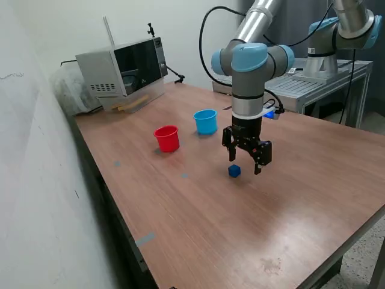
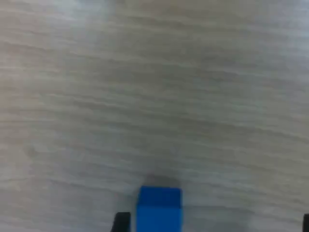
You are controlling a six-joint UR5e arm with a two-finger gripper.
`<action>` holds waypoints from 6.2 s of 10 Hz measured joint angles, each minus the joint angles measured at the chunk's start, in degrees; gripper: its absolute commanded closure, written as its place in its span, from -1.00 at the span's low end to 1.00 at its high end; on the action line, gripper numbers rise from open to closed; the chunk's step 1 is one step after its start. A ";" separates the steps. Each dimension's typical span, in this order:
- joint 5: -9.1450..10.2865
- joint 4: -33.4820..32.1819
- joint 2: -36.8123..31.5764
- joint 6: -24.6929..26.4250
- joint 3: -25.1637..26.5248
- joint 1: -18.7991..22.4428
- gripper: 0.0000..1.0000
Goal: Place red objects in the red bin, and blue objects in the blue bin.
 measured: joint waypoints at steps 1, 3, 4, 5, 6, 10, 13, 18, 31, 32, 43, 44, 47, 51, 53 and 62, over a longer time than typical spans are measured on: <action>0.00 -0.03 0.09 -0.22 -0.12 -0.64 -1.00; 0.00 -0.09 0.18 -0.64 -0.21 -1.74 -1.00; 0.00 -0.15 0.20 -0.78 -0.20 -2.09 -1.00; 0.00 -0.22 0.22 -0.88 -0.15 -2.32 -1.00; 0.00 -0.28 0.22 -0.94 -0.07 -2.45 -1.00; 0.05 -0.37 0.13 -1.03 0.36 -2.29 -1.00; 0.08 -0.39 0.08 -1.04 0.47 -2.03 -1.00; 0.09 -0.45 0.07 -1.04 0.83 -1.62 -1.00; 0.00 -1.16 0.33 -0.96 0.79 -1.51 1.00; -0.02 -1.21 0.32 -0.96 0.79 -1.50 1.00; -0.59 -1.67 -18.77 -3.89 17.36 -13.62 1.00; -0.60 -1.77 -19.82 -4.97 18.60 -16.03 1.00; -0.60 -1.96 -21.61 -7.93 21.03 -22.11 1.00; -0.54 -2.04 -23.72 -10.39 23.73 -26.35 1.00; -0.55 -2.08 -25.02 -10.81 25.39 -27.18 1.00; -0.45 -2.44 -27.81 -11.06 29.24 -27.76 -1.00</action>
